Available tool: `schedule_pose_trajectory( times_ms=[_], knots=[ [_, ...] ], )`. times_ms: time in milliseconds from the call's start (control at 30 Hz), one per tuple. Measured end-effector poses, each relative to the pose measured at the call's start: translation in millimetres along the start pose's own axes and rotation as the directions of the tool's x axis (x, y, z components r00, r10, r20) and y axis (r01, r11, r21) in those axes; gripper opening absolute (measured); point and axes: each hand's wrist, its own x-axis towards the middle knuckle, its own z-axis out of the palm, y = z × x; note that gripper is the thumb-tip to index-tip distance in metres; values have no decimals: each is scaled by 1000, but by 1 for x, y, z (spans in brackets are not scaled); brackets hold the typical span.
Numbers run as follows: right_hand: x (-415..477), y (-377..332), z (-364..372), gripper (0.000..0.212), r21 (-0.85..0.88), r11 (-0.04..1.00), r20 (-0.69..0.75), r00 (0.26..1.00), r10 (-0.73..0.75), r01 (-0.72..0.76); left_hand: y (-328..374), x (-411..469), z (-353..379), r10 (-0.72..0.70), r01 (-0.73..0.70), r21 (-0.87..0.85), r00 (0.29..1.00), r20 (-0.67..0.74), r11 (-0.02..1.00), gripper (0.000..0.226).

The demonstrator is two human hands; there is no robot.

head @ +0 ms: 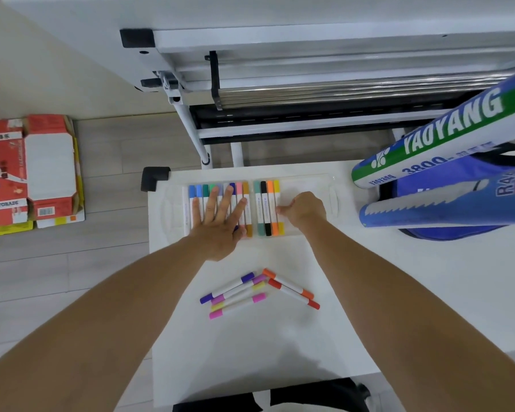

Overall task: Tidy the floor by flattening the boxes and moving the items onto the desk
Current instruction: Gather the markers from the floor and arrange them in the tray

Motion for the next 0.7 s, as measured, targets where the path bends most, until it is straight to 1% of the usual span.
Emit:
schedule_pose_trajectory(
  times_ms=[67, 133, 167, 233, 333, 433, 533, 633, 700],
  knots=[
    [-11, 7, 6, 29, 72, 994, -44, 996, -75, 78, 1, -1, -1, -4, 4, 5, 1000, -3, 1000, 70],
    [-27, 21, 11, 29, 131, 971, -77, 979, -191, 200, 1, -2, -1, -8, 9, 13, 1000, -6, 1000, 70],
    [-36, 30, 13, 30, 136, 956, -69, 965, -252, 259, 1, -2, -1, -11, 11, 15, 1000, -7, 1000, 70],
    [-53, 49, 19, 28, 99, 935, 2, 939, -343, 341, 2, -2, -1, -15, 15, 7, 1000, -6, 1000, 71],
    [-71, 79, 32, 25, -22, 922, 135, 915, -380, 386, 1, -2, -1, -15, 16, 3, 1000, -12, 1000, 71],
    [-80, 107, 42, 21, -116, 890, 208, 887, -413, 441, 2, -3, 0, -22, 22, 2, 1000, -16, 1000, 70],
    [-89, 118, 44, 16, -109, 884, 218, 878, -426, 455, 2, -3, 1, -28, 28, -2, 999, -21, 1000, 71],
    [-93, 119, 46, 23, -152, 851, 236, 855, -463, 503, 2, -3, 2, -33, 33, 4, 999, -27, 999, 71],
    [-93, 120, 49, 20, -173, 838, 226, 849, -477, 517, 2, -3, 2, -36, 36, 6, 999, -26, 999, 71]
  ],
)
